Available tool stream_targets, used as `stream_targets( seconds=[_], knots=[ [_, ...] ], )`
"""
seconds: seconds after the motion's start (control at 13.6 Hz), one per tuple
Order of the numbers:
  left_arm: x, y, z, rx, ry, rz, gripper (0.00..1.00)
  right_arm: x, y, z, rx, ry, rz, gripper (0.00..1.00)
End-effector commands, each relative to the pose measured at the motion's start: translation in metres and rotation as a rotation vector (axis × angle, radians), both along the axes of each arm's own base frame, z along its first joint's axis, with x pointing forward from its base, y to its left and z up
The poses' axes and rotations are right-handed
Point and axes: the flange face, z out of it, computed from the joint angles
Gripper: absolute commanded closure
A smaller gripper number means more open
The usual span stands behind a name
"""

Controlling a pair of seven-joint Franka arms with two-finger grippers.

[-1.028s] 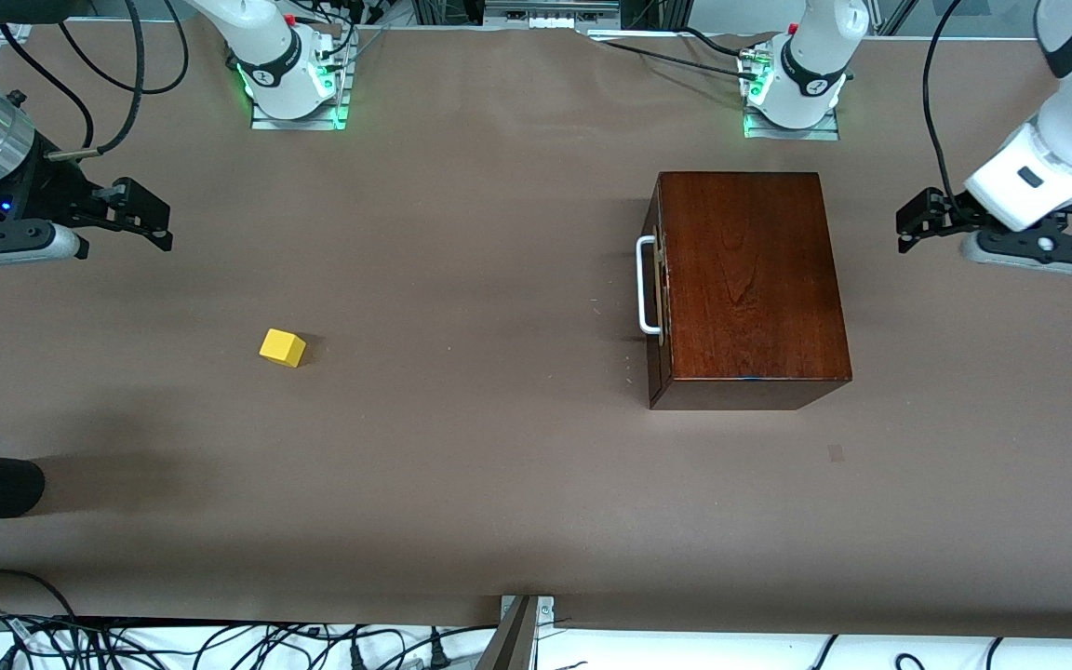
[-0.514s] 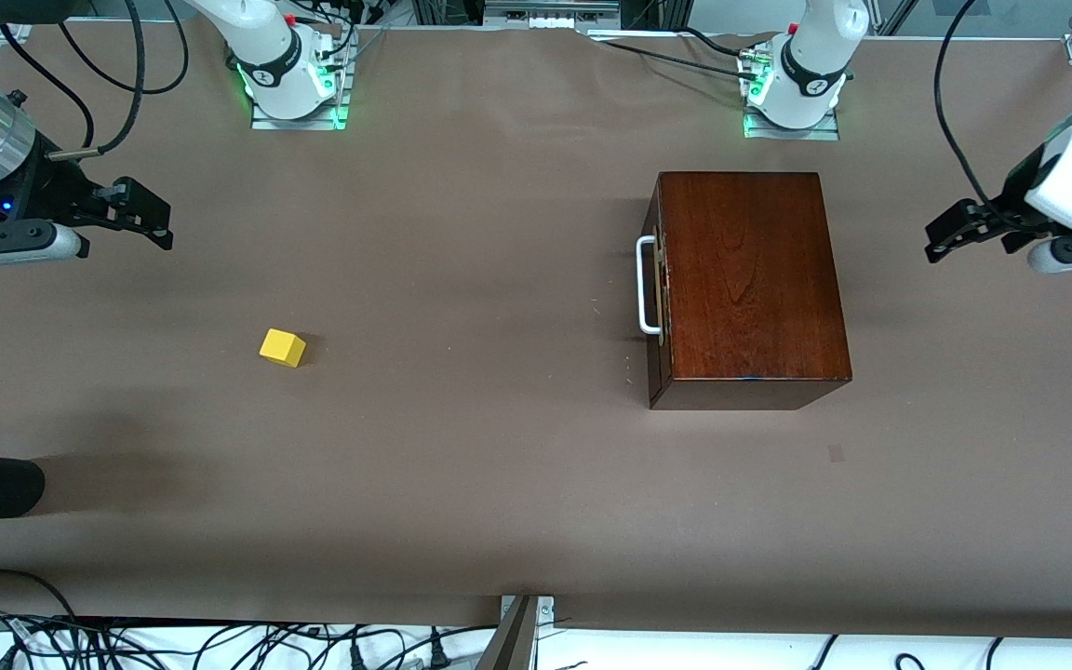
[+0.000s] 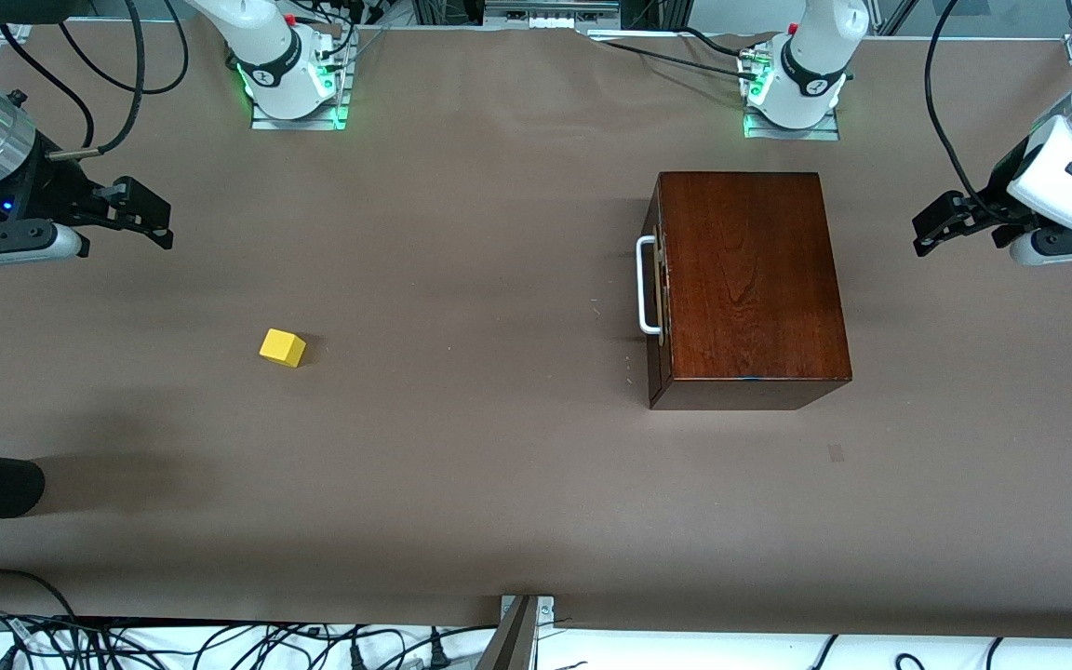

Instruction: Open drawer, take yellow block, close drawer

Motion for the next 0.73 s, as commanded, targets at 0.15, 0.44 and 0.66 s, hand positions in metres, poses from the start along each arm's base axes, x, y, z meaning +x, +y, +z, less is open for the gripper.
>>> stream_targets(
  seconds=[0.15,0.44,0.66],
  knots=[
    [0.0033,-0.0108,0.0041,0.026,0.005,-0.003,0.00,0.0006,-0.0018,0.0057,-0.010,0.004,-0.001,0.00],
    [0.0048,-0.0085,0.0042,0.024,0.002,0.000,0.00,0.0006,-0.0018,0.0057,-0.010,0.004,-0.001,0.00],
    [0.0049,-0.0076,0.0042,0.024,0.002,0.000,0.00,0.0006,-0.0018,0.0057,-0.010,0.004,-0.001,0.00]
  ],
)
